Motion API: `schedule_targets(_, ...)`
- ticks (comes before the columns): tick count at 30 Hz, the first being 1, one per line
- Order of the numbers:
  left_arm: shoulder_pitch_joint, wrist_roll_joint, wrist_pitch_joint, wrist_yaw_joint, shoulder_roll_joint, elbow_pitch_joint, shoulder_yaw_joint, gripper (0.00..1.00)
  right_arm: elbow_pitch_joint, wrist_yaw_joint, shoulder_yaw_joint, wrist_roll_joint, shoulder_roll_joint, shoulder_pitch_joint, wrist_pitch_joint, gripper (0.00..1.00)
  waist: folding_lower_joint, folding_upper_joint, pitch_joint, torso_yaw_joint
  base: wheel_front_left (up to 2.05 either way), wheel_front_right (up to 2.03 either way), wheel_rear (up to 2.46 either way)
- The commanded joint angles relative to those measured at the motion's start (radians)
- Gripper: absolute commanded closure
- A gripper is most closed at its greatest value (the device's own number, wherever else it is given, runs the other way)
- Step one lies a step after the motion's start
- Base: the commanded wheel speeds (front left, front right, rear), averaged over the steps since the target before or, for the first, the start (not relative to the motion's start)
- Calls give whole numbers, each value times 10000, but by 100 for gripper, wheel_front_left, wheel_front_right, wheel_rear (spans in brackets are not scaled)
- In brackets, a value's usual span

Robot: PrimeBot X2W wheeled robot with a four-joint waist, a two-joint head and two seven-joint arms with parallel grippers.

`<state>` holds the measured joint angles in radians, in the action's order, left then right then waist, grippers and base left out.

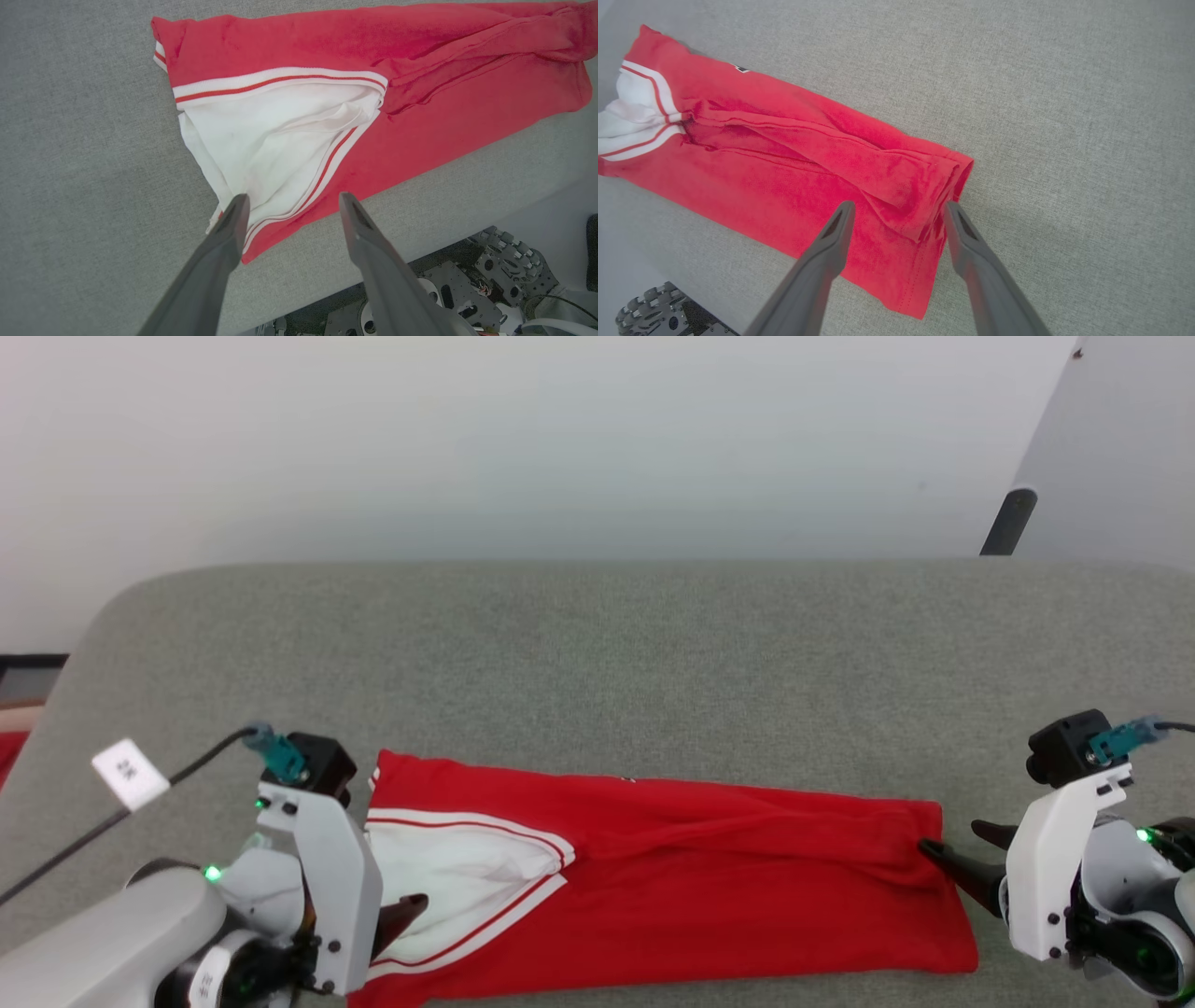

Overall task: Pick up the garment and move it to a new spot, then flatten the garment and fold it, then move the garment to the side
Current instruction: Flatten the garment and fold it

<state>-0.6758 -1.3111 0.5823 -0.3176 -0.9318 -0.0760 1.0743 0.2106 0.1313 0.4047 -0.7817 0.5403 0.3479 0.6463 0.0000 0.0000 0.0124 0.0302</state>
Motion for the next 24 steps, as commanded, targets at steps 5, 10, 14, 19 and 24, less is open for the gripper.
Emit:
schedule_targets(5, 430, 202, -723, -117, -150, -272, -114, 0, -336, -11, -429, 289, -179, -488, -324, 0, 0, 0, -249, -61, 0, 0, 0)
schedule_targets(10, 884, 652, -2143, -126, -114, -425, -310, 0, -712, -11, -1009, 592, -426, -982, -1018, 0, 0, 0, -372, -72, 0, 0, 0)
schedule_targets(14, 1270, 1028, -3506, -79, 32, -328, -522, 0, -920, -11, -1506, 958, -680, -1463, -1650, 0, 0, 0, -460, -25, 0, 0, 0)
schedule_targets(19, 1786, 1392, -5119, -114, 304, 49, -748, 0, -1084, -11, -2099, 1217, -1024, -2069, -2111, 0, 0, 0, -570, 14, 0, 0, 0)
schedule_targets(24, 2255, 1712, -6625, -77, 621, 583, -981, 0, -1219, -11, -2646, 1471, -1337, -2624, -2187, 0, 0, 0, -645, 23, 0, 0, 0)
